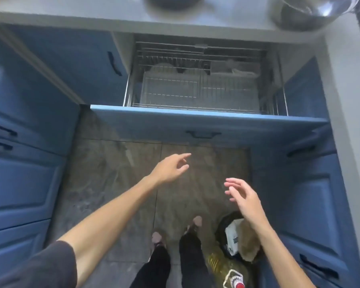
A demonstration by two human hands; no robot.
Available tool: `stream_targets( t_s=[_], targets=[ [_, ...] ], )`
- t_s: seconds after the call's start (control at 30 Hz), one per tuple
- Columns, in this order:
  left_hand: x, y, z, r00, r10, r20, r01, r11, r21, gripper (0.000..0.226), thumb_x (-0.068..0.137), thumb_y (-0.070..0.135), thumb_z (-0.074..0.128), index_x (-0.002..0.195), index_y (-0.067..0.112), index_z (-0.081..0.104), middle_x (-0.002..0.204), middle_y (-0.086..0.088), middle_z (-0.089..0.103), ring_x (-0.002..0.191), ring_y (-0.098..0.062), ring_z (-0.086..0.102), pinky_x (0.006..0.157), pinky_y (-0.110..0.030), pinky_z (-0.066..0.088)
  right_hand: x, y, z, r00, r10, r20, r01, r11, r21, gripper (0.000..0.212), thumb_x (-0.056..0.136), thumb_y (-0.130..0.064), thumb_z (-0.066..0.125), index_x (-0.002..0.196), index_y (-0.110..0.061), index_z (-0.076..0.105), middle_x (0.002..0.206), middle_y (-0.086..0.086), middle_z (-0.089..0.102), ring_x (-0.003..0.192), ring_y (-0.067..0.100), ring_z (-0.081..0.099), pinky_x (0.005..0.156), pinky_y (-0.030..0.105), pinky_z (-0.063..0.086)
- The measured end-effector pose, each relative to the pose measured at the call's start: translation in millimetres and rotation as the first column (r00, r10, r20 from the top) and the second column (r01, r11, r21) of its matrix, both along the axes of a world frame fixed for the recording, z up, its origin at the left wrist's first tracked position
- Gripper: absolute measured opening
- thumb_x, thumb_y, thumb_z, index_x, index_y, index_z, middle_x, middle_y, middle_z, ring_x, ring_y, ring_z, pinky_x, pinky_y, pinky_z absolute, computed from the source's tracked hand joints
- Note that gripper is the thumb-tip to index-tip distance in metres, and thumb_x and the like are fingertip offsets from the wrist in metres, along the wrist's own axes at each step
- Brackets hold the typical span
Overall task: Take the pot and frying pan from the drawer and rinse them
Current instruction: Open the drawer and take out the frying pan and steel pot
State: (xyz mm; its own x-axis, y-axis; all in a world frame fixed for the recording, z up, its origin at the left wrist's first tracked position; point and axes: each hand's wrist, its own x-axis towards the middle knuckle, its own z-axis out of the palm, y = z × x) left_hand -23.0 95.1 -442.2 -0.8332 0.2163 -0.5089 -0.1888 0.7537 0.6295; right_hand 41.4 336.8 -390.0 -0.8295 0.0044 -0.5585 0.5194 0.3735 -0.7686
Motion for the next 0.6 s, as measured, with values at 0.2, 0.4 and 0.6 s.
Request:
stream_targets(
  t_s=[0.2,0.4,0.6],
  targets=[
    [-62,30,-68,0.993,0.044,-0.106,-0.05,0.997,-0.05,0.053,0.09,0.034,0.051,0.141,0.026,0.038,0.129,-0.008,0.058,0.118,-0.025,0.054,0.099,-0.039,0.043,-93,-4,-87,0.963,0.265,-0.054,-0.247,0.943,0.224,0.029,0.09,-0.017,0.054,0.118,-0.025,0.056,0.11,0.003,0.061,0.097,0.021,0.06,0.087,0.029,0.044],
    [-111,55,-116,0.984,0.079,-0.157,-0.097,0.989,-0.109,0.053,0.09,0.031,0.052,0.141,0.023,0.038,0.137,-0.013,0.047,0.125,-0.028,0.047,0.101,-0.036,0.04,-167,-20,-160,0.861,0.493,-0.128,-0.415,0.825,0.384,0.043,0.095,-0.019,0.045,0.138,-0.016,0.042,0.141,0.009,0.047,0.13,0.025,0.043,0.102,0.026,0.028],
    [-121,63,-121,0.942,0.206,-0.266,-0.247,0.96,-0.131,0.034,0.085,0.028,0.054,0.118,0.025,0.061,0.116,-0.007,0.063,0.114,-0.026,0.055,0.09,-0.032,0.045,-195,-17,-178,0.916,0.386,-0.104,-0.333,0.88,0.339,0.032,0.092,-0.028,0.049,0.123,-0.023,0.056,0.123,0.004,0.06,0.114,0.022,0.054,0.09,0.027,0.039]
  ],
)
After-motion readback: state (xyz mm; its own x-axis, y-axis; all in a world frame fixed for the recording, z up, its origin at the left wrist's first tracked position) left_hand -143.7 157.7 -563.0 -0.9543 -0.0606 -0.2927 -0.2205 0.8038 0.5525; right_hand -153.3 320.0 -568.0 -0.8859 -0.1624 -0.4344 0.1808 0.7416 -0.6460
